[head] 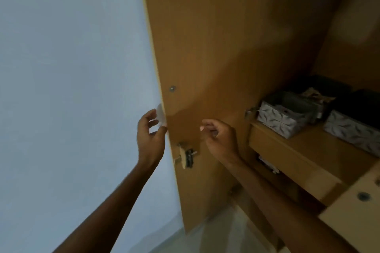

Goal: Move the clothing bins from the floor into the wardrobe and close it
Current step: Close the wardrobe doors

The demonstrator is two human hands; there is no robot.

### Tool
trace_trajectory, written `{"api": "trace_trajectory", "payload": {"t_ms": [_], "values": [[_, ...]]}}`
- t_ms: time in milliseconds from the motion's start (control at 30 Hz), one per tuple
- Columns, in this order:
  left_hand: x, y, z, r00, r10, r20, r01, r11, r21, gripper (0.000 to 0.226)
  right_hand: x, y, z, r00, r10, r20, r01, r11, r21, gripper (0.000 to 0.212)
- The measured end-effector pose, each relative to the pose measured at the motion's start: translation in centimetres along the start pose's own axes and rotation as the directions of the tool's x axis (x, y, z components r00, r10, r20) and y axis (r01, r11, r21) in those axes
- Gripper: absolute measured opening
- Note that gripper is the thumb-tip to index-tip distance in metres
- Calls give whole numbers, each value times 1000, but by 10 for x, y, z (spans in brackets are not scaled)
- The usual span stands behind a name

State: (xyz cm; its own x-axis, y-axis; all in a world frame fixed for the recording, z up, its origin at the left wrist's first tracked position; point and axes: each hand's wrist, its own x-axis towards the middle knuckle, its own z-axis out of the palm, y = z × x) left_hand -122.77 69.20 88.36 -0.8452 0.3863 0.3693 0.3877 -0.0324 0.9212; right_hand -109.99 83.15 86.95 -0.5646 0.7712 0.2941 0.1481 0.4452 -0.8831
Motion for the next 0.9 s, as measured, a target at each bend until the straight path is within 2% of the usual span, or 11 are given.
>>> {"api": "trace_trajectory", "payload": {"t_ms": [133,233,367,433,500,633,667,733,900], "values": [[26,-5,-3,952,-86,294,91,996,-5,40,0,-29,19,997,-24,-67,24,1000,-3,25],[24,-3,-5,938,-102,332,123,991,-43,30,-12,-36,22,991,-25,-134,24,1000,-8,24],[10,-4,-6,936,25,352,32,987,-157,23,-38,-31,20,972,18,-236,-18,1000,-1,22],[1,-1,-3,901,100,423,-9,977,-211,32,-55,-27,14,953,20,-302,-18,1000,9,25],[-5,4,5,837,190,513,-44,958,-283,33,-72,-24,3,932,-25,-362,22,1000,-13,36],[-27,8,45,758,223,613,-52,957,-285,13,-98,-22,-30,851,-102,-516,18,986,-166,68],[-35,9,56,743,221,632,-48,959,-279,15,-102,-19,-39,821,-110,-560,-10,978,-207,71],[-50,14,77,694,237,680,-27,952,-305,20,-109,-14,-57,769,-120,-628,-75,959,-274,72],[-76,26,132,560,277,781,13,939,-343,15,-123,3,-112,658,-131,-742,-231,902,-364,72]]}}
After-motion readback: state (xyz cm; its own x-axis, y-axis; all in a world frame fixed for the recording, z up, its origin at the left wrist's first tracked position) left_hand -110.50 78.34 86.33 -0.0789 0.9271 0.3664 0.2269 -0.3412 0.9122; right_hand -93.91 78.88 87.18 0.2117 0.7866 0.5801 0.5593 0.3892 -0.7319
